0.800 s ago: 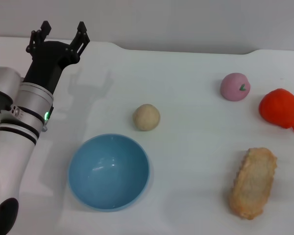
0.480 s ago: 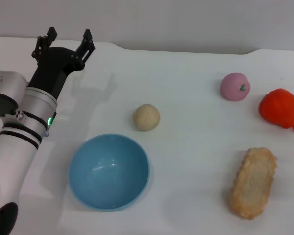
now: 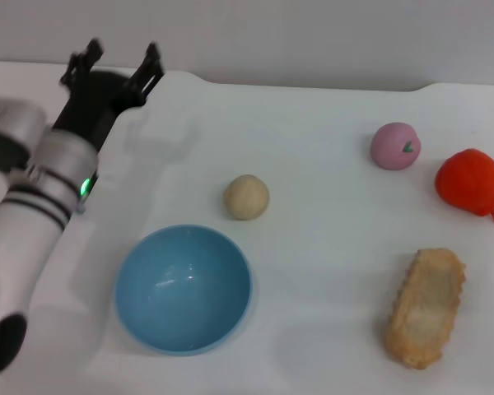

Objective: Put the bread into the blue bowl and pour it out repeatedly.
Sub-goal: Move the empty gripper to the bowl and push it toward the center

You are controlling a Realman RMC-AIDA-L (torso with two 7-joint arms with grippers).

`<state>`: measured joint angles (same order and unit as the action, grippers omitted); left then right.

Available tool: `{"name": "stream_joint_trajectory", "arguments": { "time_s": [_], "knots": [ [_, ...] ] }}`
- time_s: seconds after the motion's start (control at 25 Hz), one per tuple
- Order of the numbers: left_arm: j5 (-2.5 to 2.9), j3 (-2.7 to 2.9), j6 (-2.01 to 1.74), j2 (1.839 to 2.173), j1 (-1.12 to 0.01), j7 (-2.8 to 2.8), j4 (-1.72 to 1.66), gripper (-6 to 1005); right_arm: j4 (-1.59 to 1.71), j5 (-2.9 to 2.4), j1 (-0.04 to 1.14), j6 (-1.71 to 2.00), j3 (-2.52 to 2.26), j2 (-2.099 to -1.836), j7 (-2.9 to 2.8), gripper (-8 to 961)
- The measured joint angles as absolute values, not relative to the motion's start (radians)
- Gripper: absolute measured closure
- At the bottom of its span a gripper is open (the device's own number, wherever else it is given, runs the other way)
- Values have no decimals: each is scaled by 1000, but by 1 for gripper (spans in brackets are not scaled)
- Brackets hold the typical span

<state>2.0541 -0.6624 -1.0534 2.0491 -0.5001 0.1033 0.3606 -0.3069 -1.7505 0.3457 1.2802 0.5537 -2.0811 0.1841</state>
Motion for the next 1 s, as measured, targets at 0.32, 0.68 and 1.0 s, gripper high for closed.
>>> {"name": "stream_joint_trajectory", "arguments": {
  "time_s": [0.32,0.68,1.0],
  "knots": [
    [2056,-698,-738,2019,-701,109,391,124,-301,-1750,383,1248,554,-2080,184,195],
    [2213,-1045,-107,1918,-731,37,718,125,-273,-1750,395,1232,557,-2078,184,195],
    [2394,-1709,706,2050,-584,-369,1146,124,-236,-1751,422,1197,555,-2078,184,195]
  ]
}}
